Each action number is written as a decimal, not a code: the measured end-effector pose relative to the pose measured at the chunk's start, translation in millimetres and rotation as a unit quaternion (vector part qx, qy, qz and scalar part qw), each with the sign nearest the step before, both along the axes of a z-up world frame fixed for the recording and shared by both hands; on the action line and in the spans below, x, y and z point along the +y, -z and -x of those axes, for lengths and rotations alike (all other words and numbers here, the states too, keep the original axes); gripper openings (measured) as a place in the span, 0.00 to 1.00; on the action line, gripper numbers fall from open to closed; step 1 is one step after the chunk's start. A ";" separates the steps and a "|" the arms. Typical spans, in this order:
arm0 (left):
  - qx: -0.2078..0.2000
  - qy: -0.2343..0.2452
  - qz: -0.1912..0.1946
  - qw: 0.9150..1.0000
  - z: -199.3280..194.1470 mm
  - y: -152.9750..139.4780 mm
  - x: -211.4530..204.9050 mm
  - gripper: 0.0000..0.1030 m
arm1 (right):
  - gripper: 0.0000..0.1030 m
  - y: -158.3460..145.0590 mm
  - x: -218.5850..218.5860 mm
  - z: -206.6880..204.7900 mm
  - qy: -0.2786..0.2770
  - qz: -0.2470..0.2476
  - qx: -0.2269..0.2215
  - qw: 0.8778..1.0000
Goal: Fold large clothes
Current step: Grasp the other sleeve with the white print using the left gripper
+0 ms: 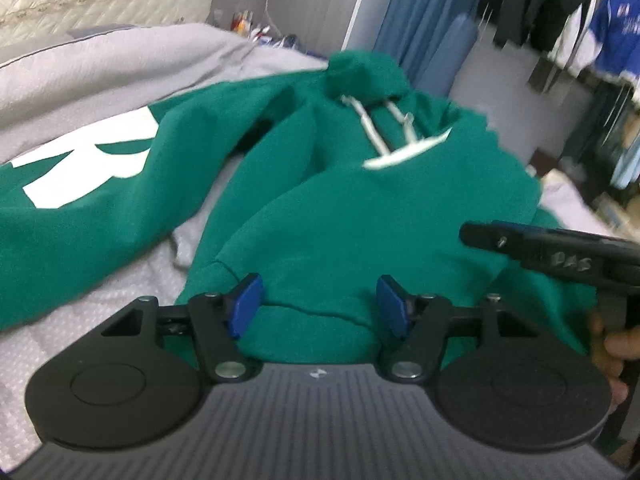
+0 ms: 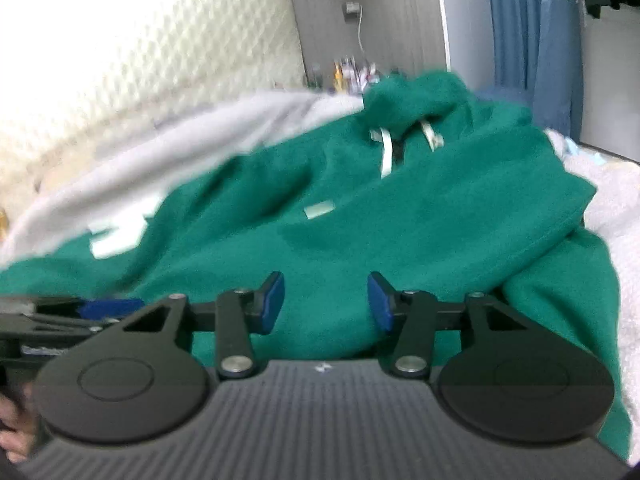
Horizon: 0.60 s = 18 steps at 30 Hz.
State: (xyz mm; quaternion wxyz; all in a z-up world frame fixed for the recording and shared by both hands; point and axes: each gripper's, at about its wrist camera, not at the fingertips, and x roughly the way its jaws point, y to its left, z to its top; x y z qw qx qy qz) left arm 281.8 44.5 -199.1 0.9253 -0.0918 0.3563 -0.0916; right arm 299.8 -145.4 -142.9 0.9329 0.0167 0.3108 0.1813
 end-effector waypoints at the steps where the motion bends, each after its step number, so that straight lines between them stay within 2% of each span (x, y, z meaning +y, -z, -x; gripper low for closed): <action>1: 0.004 -0.002 -0.006 1.000 -1.2 2.3 -2.1 0.67 | 0.45 9.4 2.3 -7.4 0.003 0.017 0.032 0.999; 3: 0.008 -0.010 -0.012 1.000 -2.1 4.7 -5.7 0.67 | 0.45 23.7 -1.0 -13.4 0.000 0.010 0.062 0.998; 5: 0.004 -0.019 -0.008 1.000 -0.5 3.4 -7.5 0.67 | 0.44 31.3 -3.4 -13.9 -0.009 0.008 0.059 0.998; 9: -0.009 -0.052 0.043 0.998 11.5 -7.4 7.2 0.69 | 0.45 29.4 -5.9 -13.0 -0.008 -0.002 0.061 0.998; 11: -0.015 -0.087 0.080 0.993 18.9 -12.2 21.5 0.71 | 0.44 29.2 -8.2 -12.6 -0.006 -0.011 0.063 0.998; 13: -0.019 -0.120 0.116 0.986 26.5 -16.4 36.8 0.81 | 0.44 29.8 -11.8 -11.6 -0.005 -0.015 0.063 0.998; 14: -0.022 -0.131 0.130 0.983 30.5 -19.1 43.4 0.82 | 0.44 29.7 -12.3 -11.1 -0.005 -0.016 0.063 0.998; 18: -0.012 -0.199 0.128 0.971 38.1 -23.9 64.3 0.91 | 0.44 29.3 -8.6 -8.9 -0.004 -0.010 0.061 0.998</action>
